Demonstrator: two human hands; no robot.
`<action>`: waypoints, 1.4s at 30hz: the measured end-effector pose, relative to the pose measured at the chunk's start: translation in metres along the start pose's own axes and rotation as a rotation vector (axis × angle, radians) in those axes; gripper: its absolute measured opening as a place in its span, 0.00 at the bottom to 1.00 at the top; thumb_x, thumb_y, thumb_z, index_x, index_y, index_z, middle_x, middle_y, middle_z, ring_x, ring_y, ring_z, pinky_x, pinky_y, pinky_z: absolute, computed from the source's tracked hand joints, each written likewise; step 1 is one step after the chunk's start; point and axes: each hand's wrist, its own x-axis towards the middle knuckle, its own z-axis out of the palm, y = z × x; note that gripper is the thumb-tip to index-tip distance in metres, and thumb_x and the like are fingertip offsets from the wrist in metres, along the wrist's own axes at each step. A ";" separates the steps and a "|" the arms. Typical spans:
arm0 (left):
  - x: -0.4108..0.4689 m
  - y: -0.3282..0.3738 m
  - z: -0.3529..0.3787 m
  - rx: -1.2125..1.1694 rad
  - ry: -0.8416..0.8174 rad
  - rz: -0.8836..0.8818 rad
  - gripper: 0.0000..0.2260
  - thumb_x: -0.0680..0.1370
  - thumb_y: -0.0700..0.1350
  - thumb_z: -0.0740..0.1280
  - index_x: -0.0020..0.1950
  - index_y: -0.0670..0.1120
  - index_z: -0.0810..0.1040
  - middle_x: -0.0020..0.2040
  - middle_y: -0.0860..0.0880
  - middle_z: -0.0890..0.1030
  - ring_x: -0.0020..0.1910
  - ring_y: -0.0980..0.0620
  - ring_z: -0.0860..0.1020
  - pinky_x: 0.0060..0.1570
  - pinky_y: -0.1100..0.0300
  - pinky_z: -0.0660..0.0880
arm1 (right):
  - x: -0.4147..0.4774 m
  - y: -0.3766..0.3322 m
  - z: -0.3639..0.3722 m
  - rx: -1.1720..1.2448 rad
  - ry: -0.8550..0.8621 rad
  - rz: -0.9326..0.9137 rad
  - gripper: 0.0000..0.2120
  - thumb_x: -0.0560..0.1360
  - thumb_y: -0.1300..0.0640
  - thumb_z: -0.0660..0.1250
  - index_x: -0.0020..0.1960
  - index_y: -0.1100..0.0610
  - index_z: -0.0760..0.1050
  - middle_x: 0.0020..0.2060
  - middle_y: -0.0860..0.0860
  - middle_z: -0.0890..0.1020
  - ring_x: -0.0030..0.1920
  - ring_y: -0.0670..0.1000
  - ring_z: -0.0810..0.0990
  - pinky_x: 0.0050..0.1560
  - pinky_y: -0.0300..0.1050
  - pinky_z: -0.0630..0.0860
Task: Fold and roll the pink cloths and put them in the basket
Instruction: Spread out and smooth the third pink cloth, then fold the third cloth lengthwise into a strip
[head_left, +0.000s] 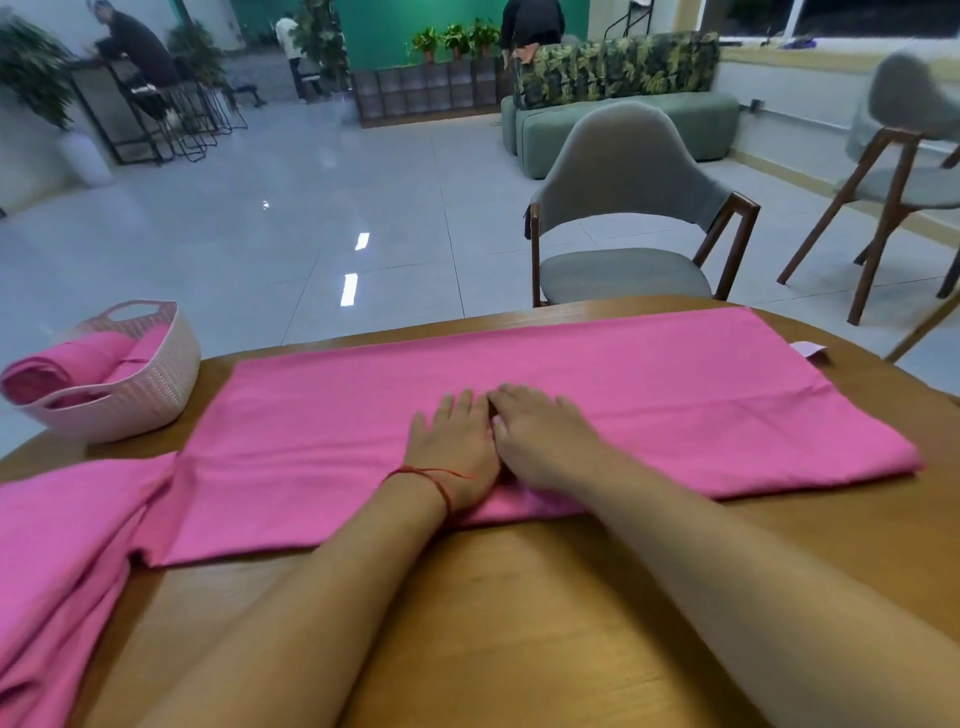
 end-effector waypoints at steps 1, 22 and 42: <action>-0.005 0.000 0.005 0.009 -0.010 0.003 0.26 0.87 0.56 0.47 0.86 0.53 0.50 0.86 0.51 0.49 0.85 0.47 0.48 0.81 0.38 0.48 | -0.010 -0.007 0.005 -0.011 0.007 -0.012 0.25 0.88 0.46 0.49 0.84 0.49 0.59 0.85 0.48 0.58 0.84 0.52 0.57 0.82 0.63 0.54; -0.103 -0.067 0.011 -0.089 0.279 0.239 0.27 0.81 0.62 0.55 0.71 0.50 0.79 0.71 0.47 0.79 0.70 0.47 0.76 0.72 0.55 0.68 | -0.141 0.134 -0.020 0.046 0.349 0.104 0.15 0.83 0.46 0.63 0.64 0.49 0.82 0.65 0.50 0.84 0.65 0.57 0.79 0.68 0.53 0.73; -0.116 0.005 0.011 0.152 0.412 0.209 0.14 0.85 0.57 0.60 0.64 0.57 0.81 0.61 0.54 0.84 0.60 0.47 0.82 0.51 0.53 0.79 | -0.148 0.067 -0.002 -0.134 0.401 -0.131 0.14 0.82 0.55 0.63 0.61 0.44 0.83 0.56 0.42 0.85 0.60 0.51 0.81 0.50 0.50 0.80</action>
